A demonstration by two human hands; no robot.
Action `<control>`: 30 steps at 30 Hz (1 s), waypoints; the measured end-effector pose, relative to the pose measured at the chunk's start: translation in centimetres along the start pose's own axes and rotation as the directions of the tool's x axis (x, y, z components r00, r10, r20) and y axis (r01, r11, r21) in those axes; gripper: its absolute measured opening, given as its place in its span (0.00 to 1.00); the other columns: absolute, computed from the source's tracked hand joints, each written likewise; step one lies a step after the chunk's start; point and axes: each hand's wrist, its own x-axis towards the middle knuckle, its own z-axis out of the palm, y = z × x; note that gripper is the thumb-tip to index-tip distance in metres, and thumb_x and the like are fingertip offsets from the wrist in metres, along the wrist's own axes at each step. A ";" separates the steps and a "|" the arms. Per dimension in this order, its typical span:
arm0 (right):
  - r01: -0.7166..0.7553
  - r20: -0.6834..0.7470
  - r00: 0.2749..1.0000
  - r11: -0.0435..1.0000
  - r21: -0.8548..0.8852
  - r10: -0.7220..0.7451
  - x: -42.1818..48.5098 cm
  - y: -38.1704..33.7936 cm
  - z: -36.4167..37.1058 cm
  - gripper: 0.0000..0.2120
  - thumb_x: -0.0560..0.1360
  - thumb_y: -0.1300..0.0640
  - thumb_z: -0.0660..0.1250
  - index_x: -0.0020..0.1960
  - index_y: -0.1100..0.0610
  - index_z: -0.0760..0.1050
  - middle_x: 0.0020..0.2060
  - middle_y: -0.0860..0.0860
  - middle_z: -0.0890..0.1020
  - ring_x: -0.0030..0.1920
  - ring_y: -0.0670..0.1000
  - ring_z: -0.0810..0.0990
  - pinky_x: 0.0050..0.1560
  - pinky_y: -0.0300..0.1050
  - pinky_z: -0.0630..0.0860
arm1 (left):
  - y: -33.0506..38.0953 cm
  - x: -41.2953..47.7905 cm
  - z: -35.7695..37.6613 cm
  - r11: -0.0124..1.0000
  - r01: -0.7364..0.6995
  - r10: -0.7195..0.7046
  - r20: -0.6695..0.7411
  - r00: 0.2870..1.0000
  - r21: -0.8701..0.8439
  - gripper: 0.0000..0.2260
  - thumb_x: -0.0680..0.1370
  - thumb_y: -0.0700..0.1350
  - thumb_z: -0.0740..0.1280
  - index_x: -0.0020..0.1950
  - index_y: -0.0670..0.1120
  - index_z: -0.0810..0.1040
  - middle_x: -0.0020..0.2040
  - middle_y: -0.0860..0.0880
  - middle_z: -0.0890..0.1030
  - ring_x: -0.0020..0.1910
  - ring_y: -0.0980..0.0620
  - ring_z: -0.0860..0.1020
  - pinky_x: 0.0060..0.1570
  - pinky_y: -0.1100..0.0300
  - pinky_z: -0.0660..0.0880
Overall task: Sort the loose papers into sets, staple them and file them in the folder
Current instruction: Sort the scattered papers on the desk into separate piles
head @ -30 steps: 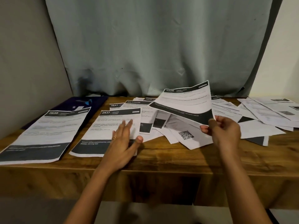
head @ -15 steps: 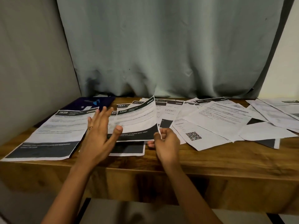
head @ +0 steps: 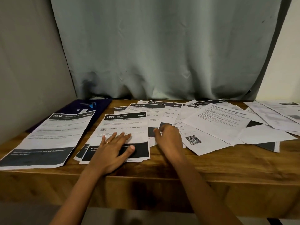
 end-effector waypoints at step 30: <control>-0.226 0.145 0.952 0.940 -0.256 0.269 8.6 -1.1 4.0 0.19 0.70 0.52 0.74 0.59 0.56 0.75 0.57 0.52 0.79 0.56 0.53 0.78 0.48 0.44 0.74 | -0.4 0.2 1.2 0.999 0.053 -0.054 0.023 0.998 0.007 0.46 0.63 0.79 0.36 0.75 0.60 0.57 0.78 0.54 0.57 0.77 0.53 0.54 0.76 0.49 0.45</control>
